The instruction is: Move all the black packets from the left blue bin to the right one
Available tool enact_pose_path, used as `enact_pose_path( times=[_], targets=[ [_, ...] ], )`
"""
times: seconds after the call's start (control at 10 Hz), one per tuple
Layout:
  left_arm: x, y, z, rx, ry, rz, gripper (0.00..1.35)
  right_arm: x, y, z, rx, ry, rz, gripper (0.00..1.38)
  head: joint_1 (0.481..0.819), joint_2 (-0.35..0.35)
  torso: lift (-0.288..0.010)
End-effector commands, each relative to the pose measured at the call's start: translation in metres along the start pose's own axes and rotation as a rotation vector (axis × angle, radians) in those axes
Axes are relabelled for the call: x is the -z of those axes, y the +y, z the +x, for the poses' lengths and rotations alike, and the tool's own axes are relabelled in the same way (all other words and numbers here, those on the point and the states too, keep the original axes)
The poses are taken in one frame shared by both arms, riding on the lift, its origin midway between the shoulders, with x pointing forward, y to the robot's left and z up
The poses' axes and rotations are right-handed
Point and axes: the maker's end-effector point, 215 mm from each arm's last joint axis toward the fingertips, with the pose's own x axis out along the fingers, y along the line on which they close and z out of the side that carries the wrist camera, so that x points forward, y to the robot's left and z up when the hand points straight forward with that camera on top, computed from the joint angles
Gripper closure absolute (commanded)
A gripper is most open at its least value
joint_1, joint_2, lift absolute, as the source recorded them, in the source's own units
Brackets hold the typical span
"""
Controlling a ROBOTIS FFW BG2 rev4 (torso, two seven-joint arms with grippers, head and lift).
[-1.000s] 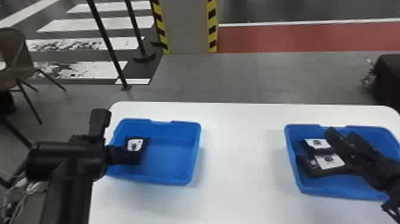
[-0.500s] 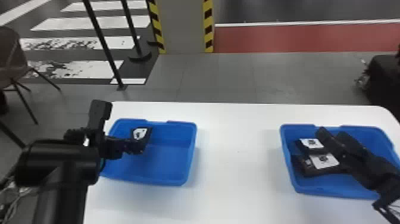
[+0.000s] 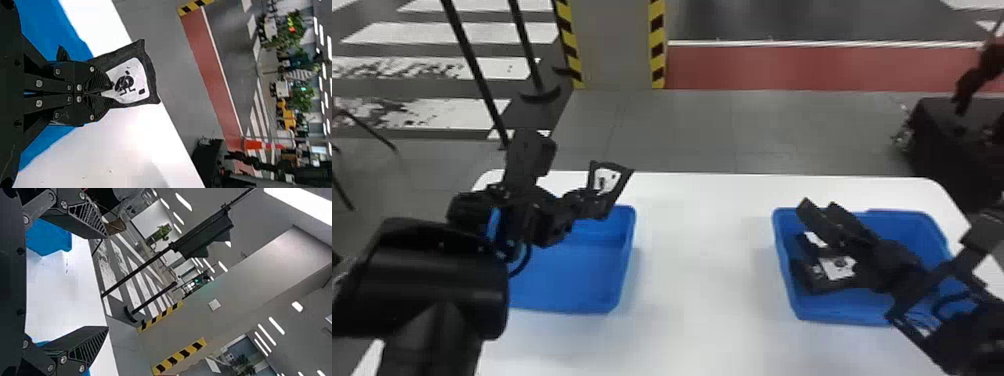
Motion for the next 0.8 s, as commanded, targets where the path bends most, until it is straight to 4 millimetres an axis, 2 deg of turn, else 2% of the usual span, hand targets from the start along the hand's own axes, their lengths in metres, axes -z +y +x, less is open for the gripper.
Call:
enact_pose_path(
  times=[0.0,0.2,0.3,0.5,0.7],
  targets=[
    [-0.021,-0.033,0.037,0.091,-0.078,0.08,1.21,-0.007,0.013,0.022,-0.045,-0.01,0.01,0.21,0.695,0.017,-0.11],
    [-0.05,-0.065,0.069,0.178,-0.188,0.172,1.21,-0.012,0.015,0.041,-0.064,-0.017,0.02,0.21,0.695,-0.02,-0.11],
    [-0.069,-0.084,0.077,0.223,-0.239,0.203,1.21,-0.019,0.012,0.054,-0.068,-0.021,0.02,0.21,0.695,-0.042,-0.11],
    [-0.099,-0.113,0.081,0.287,-0.312,0.234,1.21,-0.027,0.009,0.072,-0.073,-0.008,0.012,0.2,0.694,-0.077,-0.11],
    [-0.115,-0.14,0.083,0.35,-0.355,0.233,1.21,-0.033,0.006,0.089,-0.08,0.004,0.019,0.2,0.668,-0.115,-0.11]
  ],
)
